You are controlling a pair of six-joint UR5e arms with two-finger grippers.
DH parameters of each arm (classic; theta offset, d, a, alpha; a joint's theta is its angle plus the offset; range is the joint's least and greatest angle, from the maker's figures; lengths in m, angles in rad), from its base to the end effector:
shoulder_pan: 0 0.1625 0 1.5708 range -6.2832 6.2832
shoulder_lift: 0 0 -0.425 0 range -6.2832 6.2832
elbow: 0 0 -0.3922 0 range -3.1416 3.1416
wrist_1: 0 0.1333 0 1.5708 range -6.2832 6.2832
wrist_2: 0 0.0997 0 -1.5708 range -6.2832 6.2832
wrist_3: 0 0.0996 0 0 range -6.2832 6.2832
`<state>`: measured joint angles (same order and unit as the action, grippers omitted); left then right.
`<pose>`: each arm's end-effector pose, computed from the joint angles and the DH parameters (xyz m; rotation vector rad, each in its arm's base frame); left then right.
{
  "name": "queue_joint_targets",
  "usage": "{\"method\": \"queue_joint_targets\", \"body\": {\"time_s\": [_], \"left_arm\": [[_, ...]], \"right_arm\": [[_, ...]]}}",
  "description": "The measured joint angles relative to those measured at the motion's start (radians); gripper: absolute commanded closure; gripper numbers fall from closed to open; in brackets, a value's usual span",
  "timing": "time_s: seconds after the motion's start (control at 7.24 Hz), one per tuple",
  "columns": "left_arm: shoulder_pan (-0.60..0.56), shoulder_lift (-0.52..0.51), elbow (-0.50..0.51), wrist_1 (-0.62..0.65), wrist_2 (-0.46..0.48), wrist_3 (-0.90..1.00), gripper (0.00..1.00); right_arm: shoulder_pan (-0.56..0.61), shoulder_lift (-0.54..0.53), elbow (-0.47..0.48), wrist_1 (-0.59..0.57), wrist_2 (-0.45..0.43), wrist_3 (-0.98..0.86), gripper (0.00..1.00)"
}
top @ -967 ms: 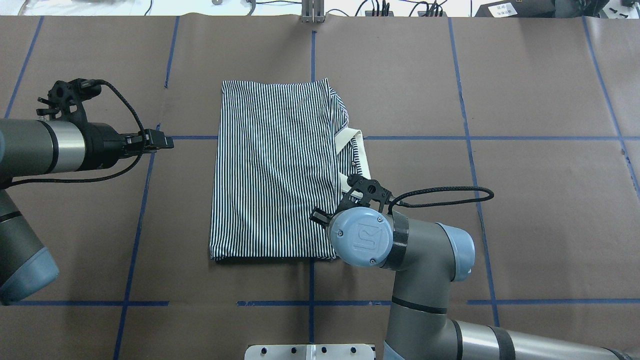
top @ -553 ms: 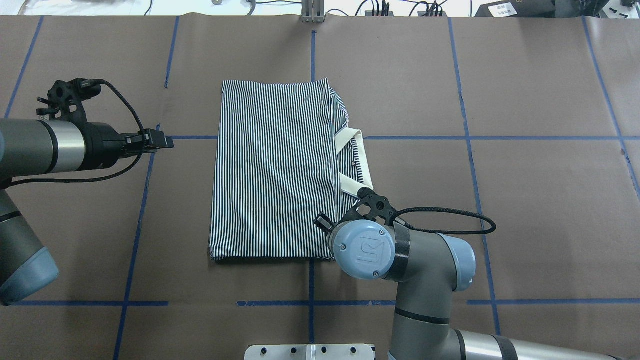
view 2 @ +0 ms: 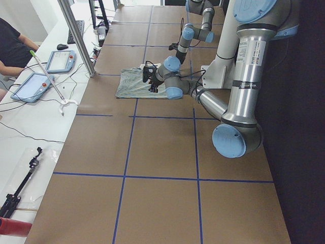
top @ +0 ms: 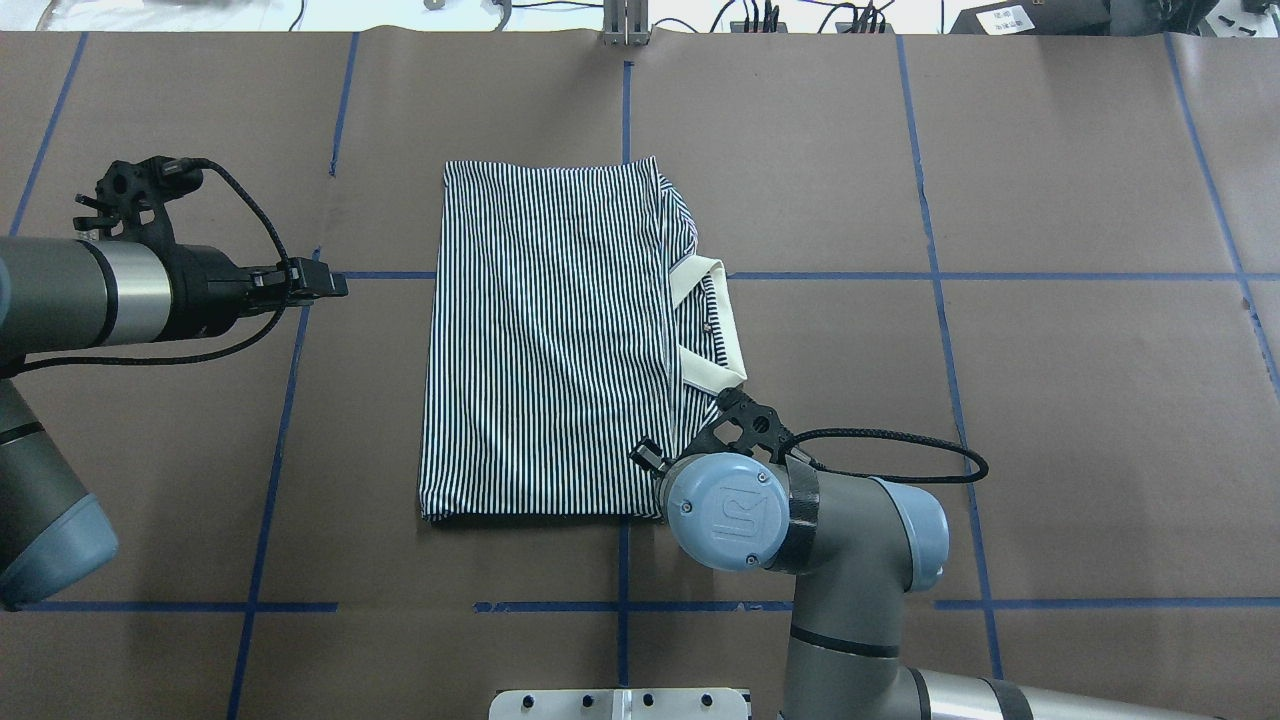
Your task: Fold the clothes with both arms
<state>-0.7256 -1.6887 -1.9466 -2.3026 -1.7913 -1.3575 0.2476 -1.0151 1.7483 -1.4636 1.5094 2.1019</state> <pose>0.3154 -0.4289 0.3378 0.3822 1.1797 -0.3103 -0.6020 -0.2960 0.2531 -0.0631 -0.8618 0.7569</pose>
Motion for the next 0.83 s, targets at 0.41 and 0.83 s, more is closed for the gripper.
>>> {"method": "queue_joint_targets", "body": {"time_s": [0.41,0.83], "left_arm": [[0.0,0.001,0.0,0.0,0.001,0.0,0.49],[0.0,-0.002,0.0,0.0,0.001,-0.001,0.49]], "right_arm": [[-0.004,0.005,-0.001,0.0,0.0,0.002,1.0],[-0.001,0.009,0.011,0.001,0.003,-0.002,1.0]]}}
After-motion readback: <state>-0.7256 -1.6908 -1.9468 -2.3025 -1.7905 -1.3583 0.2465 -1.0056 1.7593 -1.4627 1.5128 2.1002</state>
